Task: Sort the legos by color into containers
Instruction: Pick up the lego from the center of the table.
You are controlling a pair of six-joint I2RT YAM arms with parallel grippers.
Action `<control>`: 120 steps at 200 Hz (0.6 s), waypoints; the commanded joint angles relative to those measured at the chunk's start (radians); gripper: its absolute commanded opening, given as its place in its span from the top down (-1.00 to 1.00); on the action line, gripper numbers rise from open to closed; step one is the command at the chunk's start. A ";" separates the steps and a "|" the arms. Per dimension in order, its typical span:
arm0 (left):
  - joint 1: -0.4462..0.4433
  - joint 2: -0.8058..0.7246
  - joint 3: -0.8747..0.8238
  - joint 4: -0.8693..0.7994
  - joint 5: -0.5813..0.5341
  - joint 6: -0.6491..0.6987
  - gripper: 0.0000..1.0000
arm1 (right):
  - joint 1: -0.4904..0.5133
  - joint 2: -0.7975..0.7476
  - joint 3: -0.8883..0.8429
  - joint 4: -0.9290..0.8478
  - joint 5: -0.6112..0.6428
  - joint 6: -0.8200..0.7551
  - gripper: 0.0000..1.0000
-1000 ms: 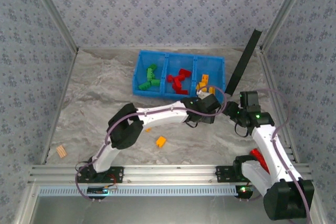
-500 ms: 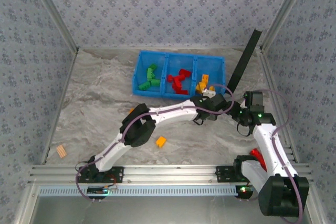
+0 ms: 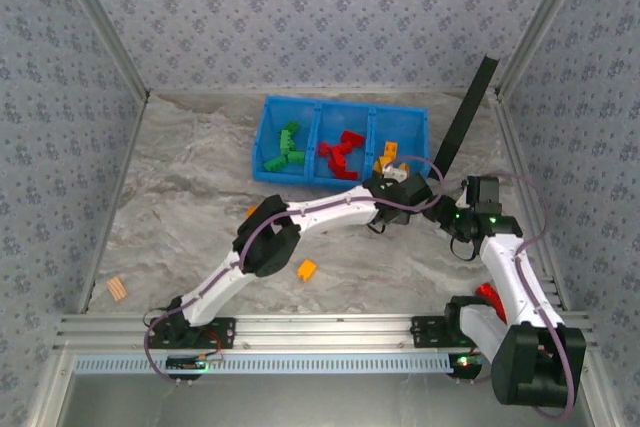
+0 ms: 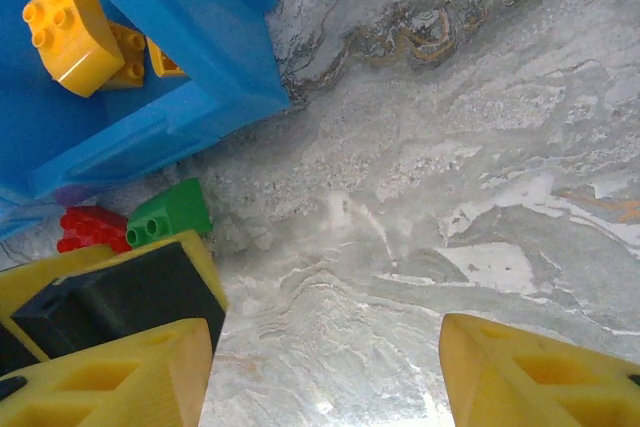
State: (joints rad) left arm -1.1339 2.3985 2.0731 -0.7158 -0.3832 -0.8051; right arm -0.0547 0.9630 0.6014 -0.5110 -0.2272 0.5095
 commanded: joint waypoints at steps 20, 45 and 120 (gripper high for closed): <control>0.010 0.047 0.070 -0.028 -0.008 0.009 -0.31 | -0.011 0.010 -0.005 0.025 -0.023 -0.028 -0.28; 0.010 0.074 0.108 -0.040 0.007 0.012 -0.26 | -0.012 0.013 -0.005 0.025 -0.027 -0.029 -0.28; 0.011 0.123 0.151 -0.082 0.024 -0.006 -0.03 | -0.021 0.008 0.000 0.020 -0.031 -0.039 -0.28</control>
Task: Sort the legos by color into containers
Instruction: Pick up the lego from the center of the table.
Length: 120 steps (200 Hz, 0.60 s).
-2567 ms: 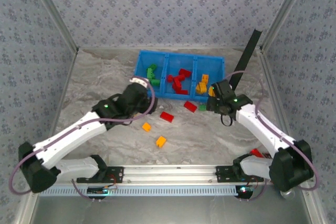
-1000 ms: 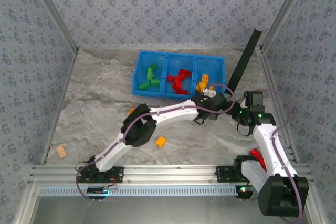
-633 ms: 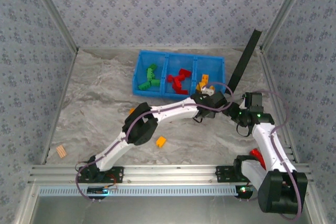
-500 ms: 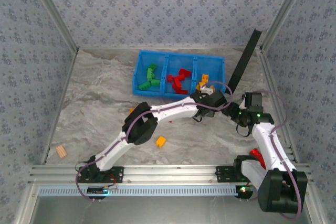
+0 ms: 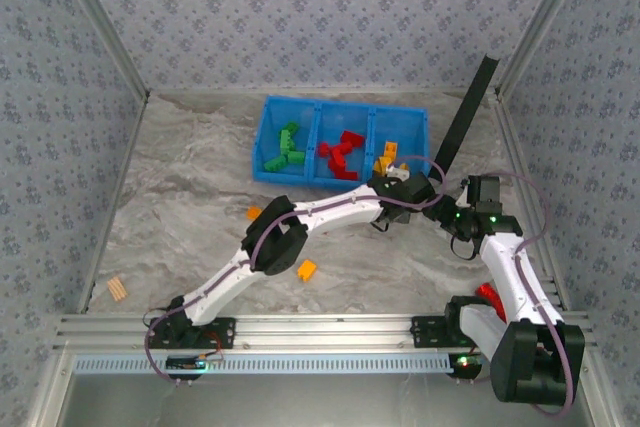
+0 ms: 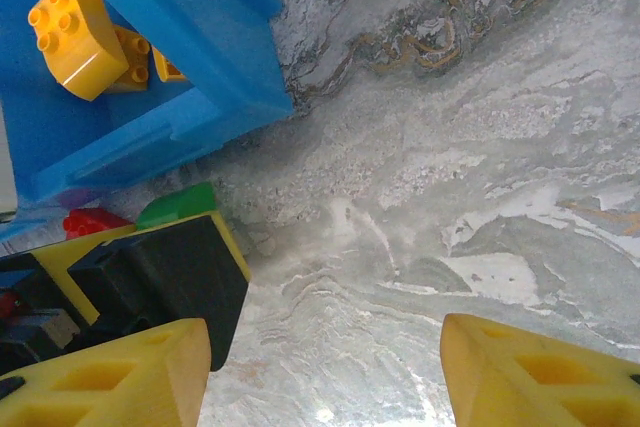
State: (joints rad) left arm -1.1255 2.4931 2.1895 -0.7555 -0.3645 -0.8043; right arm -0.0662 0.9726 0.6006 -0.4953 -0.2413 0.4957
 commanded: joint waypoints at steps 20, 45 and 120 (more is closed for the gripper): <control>0.006 0.030 0.021 -0.038 0.003 -0.015 0.09 | -0.011 -0.001 0.000 0.006 -0.023 -0.026 -0.29; 0.004 0.024 -0.022 0.003 -0.019 -0.015 0.26 | -0.012 -0.002 -0.006 0.009 -0.028 -0.029 -0.29; 0.001 -0.043 -0.140 0.070 -0.073 -0.016 0.46 | -0.016 -0.009 -0.016 0.024 -0.038 -0.032 -0.29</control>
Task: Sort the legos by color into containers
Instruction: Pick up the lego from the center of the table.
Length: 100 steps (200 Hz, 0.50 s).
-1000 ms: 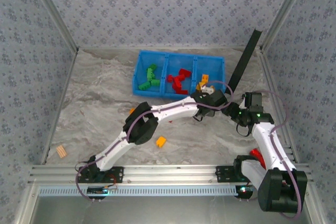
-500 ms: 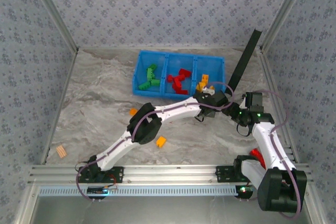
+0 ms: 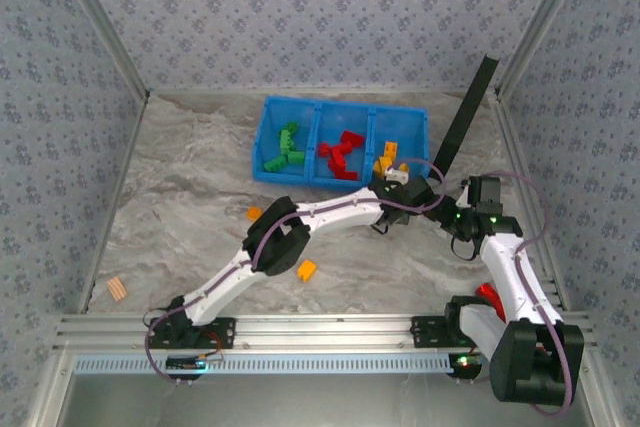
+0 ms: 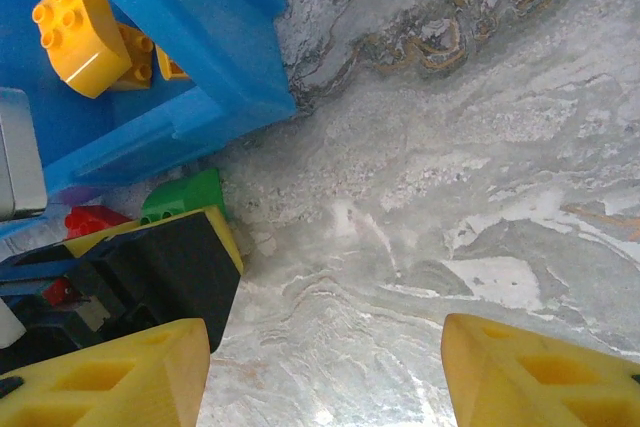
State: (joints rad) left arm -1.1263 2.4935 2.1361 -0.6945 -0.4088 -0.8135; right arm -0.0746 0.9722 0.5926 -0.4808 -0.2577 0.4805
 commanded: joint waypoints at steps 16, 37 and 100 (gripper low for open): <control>-0.005 -0.097 -0.143 0.009 -0.042 0.001 0.46 | -0.008 -0.015 -0.013 0.016 -0.019 -0.015 -0.29; -0.018 -0.185 -0.260 0.009 -0.032 -0.006 0.46 | -0.012 -0.024 -0.016 0.011 0.003 -0.020 -0.29; -0.038 -0.525 -0.523 0.023 -0.027 -0.003 0.46 | -0.037 -0.020 -0.015 0.045 -0.028 -0.013 -0.30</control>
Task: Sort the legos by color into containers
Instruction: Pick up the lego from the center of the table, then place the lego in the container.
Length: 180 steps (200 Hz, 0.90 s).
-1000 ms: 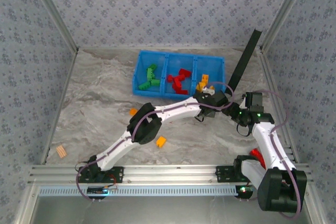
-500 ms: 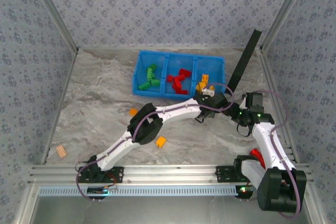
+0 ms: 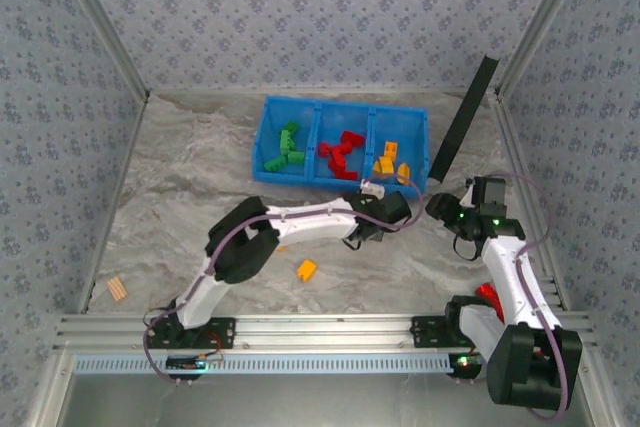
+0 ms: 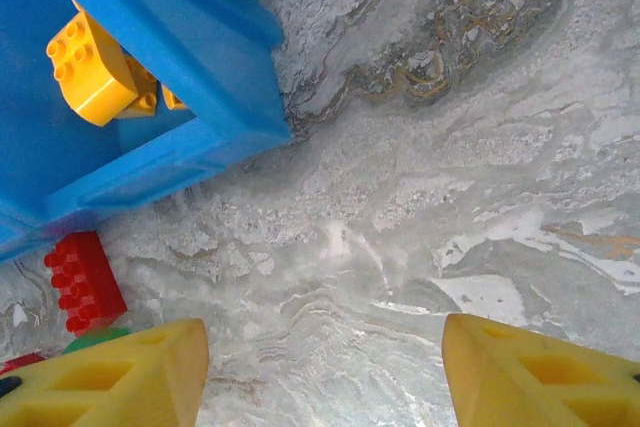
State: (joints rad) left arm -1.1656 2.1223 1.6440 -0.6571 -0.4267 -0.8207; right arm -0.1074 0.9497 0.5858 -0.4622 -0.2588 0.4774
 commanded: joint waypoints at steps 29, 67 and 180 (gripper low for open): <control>0.066 -0.290 -0.084 -0.016 -0.022 0.038 0.46 | 0.016 0.015 -0.020 0.045 -0.049 0.012 -0.31; 0.224 -0.403 -0.145 0.004 -0.075 0.138 0.46 | 0.100 0.019 -0.023 0.065 -0.038 -0.006 -0.30; 0.628 -0.152 0.029 0.097 0.151 0.291 0.47 | 0.498 0.335 0.215 0.074 0.118 -0.086 -0.37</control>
State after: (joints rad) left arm -0.5793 1.8919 1.5917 -0.5690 -0.3519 -0.5739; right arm 0.3523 1.2255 0.7280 -0.3973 -0.1734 0.4225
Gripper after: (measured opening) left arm 0.326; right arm 0.686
